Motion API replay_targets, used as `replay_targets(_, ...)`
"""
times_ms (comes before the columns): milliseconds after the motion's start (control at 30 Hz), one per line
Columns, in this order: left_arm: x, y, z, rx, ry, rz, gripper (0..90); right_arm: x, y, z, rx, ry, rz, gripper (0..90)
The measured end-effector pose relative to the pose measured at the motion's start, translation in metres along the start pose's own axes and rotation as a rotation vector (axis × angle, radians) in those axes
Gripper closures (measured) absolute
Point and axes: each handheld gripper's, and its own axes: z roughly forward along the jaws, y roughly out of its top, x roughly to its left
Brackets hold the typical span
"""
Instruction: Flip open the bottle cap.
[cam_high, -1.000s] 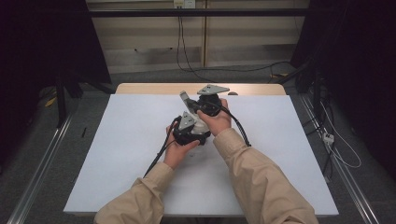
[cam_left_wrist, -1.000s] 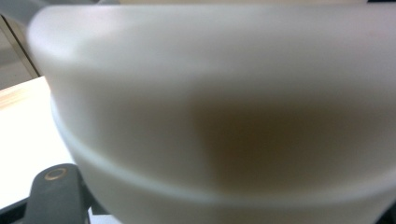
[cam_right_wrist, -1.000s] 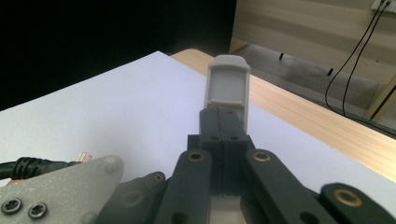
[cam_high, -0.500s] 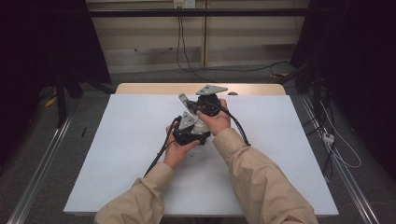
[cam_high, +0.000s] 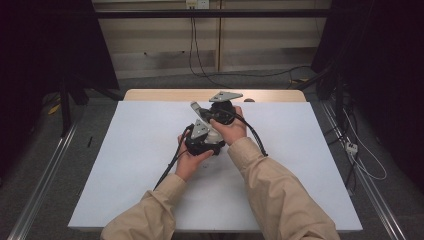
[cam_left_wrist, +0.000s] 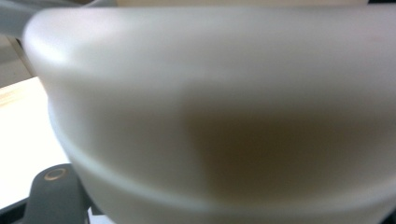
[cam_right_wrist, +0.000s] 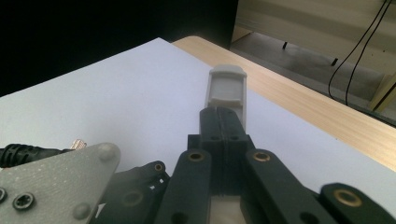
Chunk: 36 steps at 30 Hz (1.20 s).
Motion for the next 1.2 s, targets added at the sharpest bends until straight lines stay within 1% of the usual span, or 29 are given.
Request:
replay_targets(67,0.0,0.0,0.0,-0.001,-0.002,-0.002,18.4,0.0,0.0,0.0,-0.001,0.0,0.0,90.0)
replay_targets(200,0.0,0.0,0.0,-0.001,-0.004,0.013,18.2,0.0,-0.002,-0.002,-0.016,-0.001,0.002,90.0)
replay_targets(233,0.0,0.0,-0.001,-0.002,-0.001,0.004,18.0,0.0,-0.002,-0.003,-0.016,0.001,0.002,90.0)
replay_targets(267,0.001,0.0,-0.001,-0.005,-0.007,0.003,17.1,0.0,-0.002,-0.003,-0.017,-0.001,0.004,89.5)
replay_targets(367,0.001,0.0,-0.002,-0.008,-0.002,-0.013,11.4,0.0,-0.003,-0.006,-0.025,0.003,0.011,86.4)
replay_targets(533,0.001,0.0,-0.004,0.01,-0.016,-0.005,8.2,-0.001,-0.003,-0.013,-0.038,-0.001,0.005,78.7)
replay_targets(567,0.001,0.0,-0.005,0.009,-0.009,-0.002,8.2,0.0,-0.003,-0.014,-0.036,-0.006,0.004,76.7)
replay_targets(633,0.002,-0.001,-0.007,0.008,-0.007,-0.013,7.5,0.0,-0.003,-0.016,-0.041,-0.001,0.01,72.9)
replay_targets(700,0.003,-0.002,-0.009,0.007,-0.015,-0.036,6.0,0.001,-0.004,-0.018,-0.046,-0.005,0.014,65.9)
replay_targets(767,0.003,-0.003,-0.011,0.013,-0.016,-0.039,5.9,0.001,-0.005,-0.02,-0.042,0.003,0.03,60.1)
replay_targets(833,0.003,-0.003,-0.014,0.006,-0.019,-0.04,5.3,0.002,-0.006,-0.022,-0.041,-0.007,0.032,55.0)
replay_targets(867,0.003,-0.002,-0.015,0.011,-0.014,-0.031,5.3,0.002,-0.007,-0.024,-0.045,-0.009,0.033,51.1)
replay_targets(900,0.002,-0.002,-0.017,0.014,-0.012,-0.028,5.1,0.002,-0.008,-0.025,-0.045,-0.005,0.045,44.7)
replay_targets(933,0.002,-0.001,-0.018,0.02,-0.015,-0.026,5.0,0.002,-0.009,-0.027,-0.043,-0.008,0.049,40.3)
replay_targets(1000,0.001,-0.001,-0.022,0.021,-0.015,-0.02,4.9,0.001,-0.011,-0.031,-0.049,-0.011,0.056,35.5)
replay_targets(1067,0.0,-0.002,-0.027,0.023,-0.015,-0.017,5.1,0.001,-0.013,-0.035,-0.052,-0.013,0.064,28.4)
replay_targets(1100,0.0,-0.002,-0.029,0.023,-0.016,-0.008,5.1,0.001,-0.014,-0.038,-0.053,-0.017,0.068,26.8)
replay_targets(1133,0.0,-0.003,-0.032,0.024,-0.007,-0.006,5.2,0.001,-0.015,-0.041,-0.054,-0.02,0.068,25.2)
replay_targets(1200,0.001,-0.004,-0.039,0.026,-0.014,-0.015,4.4,0.001,-0.017,-0.046,-0.062,-0.036,0.07,21.0)
